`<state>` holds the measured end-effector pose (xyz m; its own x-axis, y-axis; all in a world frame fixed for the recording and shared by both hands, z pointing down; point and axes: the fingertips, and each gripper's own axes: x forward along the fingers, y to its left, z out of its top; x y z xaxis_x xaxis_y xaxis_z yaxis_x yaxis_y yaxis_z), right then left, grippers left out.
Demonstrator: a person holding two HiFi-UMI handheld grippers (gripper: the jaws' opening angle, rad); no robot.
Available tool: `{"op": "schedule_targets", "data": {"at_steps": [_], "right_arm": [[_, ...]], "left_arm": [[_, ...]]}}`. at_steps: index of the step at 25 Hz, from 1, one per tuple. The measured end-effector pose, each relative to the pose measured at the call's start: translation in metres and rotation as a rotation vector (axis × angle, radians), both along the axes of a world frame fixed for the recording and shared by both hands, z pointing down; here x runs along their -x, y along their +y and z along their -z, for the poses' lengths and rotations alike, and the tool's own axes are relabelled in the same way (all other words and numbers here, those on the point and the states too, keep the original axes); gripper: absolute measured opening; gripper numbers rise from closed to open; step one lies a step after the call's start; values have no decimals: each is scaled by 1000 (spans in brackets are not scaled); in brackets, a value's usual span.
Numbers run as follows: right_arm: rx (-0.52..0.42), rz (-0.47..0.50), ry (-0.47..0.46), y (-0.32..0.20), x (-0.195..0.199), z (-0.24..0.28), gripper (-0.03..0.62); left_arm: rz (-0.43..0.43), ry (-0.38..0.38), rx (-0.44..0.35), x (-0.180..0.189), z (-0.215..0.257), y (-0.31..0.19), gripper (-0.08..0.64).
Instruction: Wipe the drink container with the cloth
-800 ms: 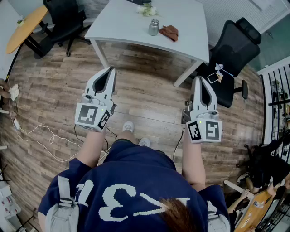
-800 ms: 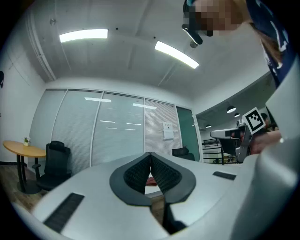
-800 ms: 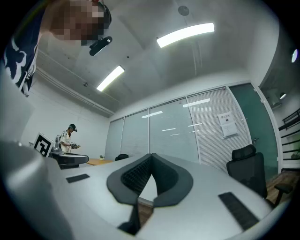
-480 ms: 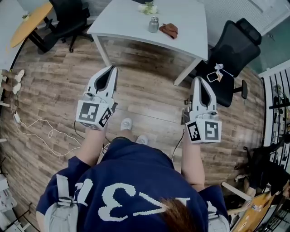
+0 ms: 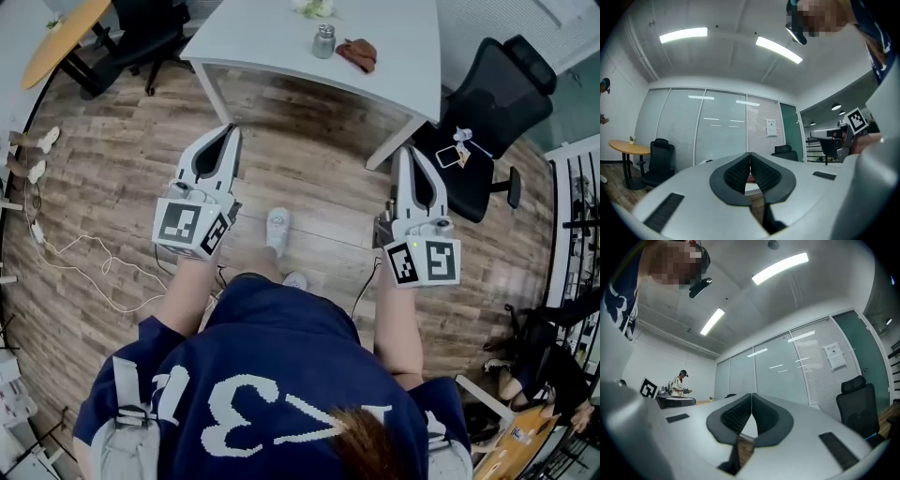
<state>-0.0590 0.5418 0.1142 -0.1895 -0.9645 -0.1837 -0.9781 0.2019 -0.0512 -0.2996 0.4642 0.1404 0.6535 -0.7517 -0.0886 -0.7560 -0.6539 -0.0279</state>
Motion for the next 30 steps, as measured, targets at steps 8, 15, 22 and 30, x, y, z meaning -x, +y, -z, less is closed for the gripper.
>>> {"op": "schedule_targets", "data": {"at_steps": [8,15,22,30], "right_arm": [[-17,-52,-6,-103,-28,13,26],[-35,-112,-12,-189,-48,23,26],[6,-116,-6,-245,-63,15,26],[32,-50,-21,-313,-101,2,26]], "left_arm": [[-40,22,-9,-29,5,-116,17],[-103,12,-37,-56,16,-215,17],[-132,6,-9,-83,8,-272,17],[-93,-5,31,-119,-11,-323,17]]}}
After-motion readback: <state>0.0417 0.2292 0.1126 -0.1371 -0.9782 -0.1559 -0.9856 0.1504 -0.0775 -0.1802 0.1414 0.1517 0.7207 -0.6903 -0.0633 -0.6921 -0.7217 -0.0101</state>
